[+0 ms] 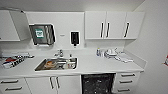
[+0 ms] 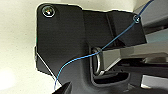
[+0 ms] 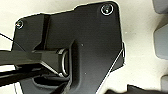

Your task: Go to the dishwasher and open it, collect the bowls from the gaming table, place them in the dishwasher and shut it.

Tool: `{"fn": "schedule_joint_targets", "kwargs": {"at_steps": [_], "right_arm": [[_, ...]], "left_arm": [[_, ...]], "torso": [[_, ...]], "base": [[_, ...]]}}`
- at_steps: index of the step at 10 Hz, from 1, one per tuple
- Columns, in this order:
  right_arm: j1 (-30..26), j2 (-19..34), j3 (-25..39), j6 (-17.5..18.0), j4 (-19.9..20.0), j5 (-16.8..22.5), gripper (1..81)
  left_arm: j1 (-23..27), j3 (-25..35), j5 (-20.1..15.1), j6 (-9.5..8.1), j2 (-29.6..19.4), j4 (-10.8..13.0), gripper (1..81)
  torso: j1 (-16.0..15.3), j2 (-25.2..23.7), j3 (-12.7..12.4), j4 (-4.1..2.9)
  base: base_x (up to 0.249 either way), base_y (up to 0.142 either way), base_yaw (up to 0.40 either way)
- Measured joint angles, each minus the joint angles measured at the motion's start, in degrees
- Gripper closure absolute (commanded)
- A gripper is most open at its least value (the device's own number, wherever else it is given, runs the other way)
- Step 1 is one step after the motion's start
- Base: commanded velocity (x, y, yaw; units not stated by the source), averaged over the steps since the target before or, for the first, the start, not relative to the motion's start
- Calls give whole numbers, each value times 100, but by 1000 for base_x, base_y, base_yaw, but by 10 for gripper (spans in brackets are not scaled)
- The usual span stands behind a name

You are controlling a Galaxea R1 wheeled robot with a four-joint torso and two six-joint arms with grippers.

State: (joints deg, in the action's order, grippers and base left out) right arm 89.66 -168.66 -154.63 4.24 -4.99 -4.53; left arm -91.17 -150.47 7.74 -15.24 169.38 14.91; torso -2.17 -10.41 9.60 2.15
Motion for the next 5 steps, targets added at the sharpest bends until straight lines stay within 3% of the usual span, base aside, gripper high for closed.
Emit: {"fn": "schedule_joint_targets", "kwargs": {"at_steps": [2,3,4,5], "right_arm": [[-16,0,-20,0,2,0,10],[-35,2,-33,0,2,0,10],[-48,0,-33,0,2,0,10],[-55,0,-33,0,2,0,10]], "left_arm": [[16,0,-2,-254,2,-61,10],[16,-11,-28,-291,17,-306,10],[11,-41,-26,-218,59,-588,10],[2,-149,-11,46,133,-833,10]], "torso": [[2,0,18,0],[2,0,18,0],[2,0,18,0],[2,0,18,0]], "base": [[0,0,0],[0,0,0],[0,0,0],[0,0,0]]}}
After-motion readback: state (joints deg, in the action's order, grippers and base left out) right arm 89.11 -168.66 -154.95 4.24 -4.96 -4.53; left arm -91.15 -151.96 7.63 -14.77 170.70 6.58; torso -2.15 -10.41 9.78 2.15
